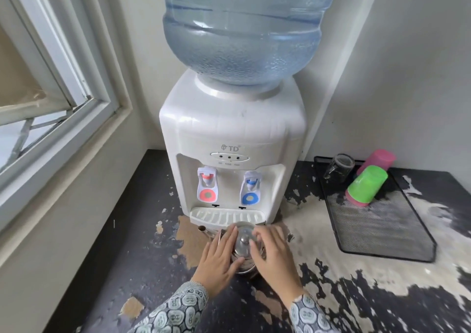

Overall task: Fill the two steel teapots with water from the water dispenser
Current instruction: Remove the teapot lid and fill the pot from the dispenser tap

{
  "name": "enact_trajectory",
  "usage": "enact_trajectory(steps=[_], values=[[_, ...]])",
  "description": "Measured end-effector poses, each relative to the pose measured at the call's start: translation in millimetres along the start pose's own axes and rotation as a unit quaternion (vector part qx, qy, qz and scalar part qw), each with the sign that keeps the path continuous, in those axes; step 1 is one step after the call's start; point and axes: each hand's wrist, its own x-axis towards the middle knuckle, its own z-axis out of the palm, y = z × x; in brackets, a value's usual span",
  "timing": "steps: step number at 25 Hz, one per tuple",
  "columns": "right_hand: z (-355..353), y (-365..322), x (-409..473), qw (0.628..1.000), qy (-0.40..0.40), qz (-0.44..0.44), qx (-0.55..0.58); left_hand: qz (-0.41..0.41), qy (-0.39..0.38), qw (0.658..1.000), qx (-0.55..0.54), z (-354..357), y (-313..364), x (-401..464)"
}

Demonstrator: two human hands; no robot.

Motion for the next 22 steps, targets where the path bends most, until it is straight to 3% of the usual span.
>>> enact_trajectory(steps=[3,5,9,14,22], values=[[7,-5,25,0.975,-0.149,0.109,-0.127,-0.024,0.022,0.999,0.035,-2,-3,6],[10,-5,32,0.958,-0.204,0.112,-0.169,-0.037,0.036,0.997,0.063,-10,-2,14],[10,-6,33,0.970,-0.174,0.036,-0.164,-0.032,0.028,0.996,0.077,-11,-3,22],[15,-5,31,0.985,-0.134,0.040,-0.097,-0.056,0.044,0.995,0.069,-2,-7,23],[19,2,31,0.979,-0.125,0.154,0.051,-0.056,0.010,0.993,0.099,-5,-7,24]])
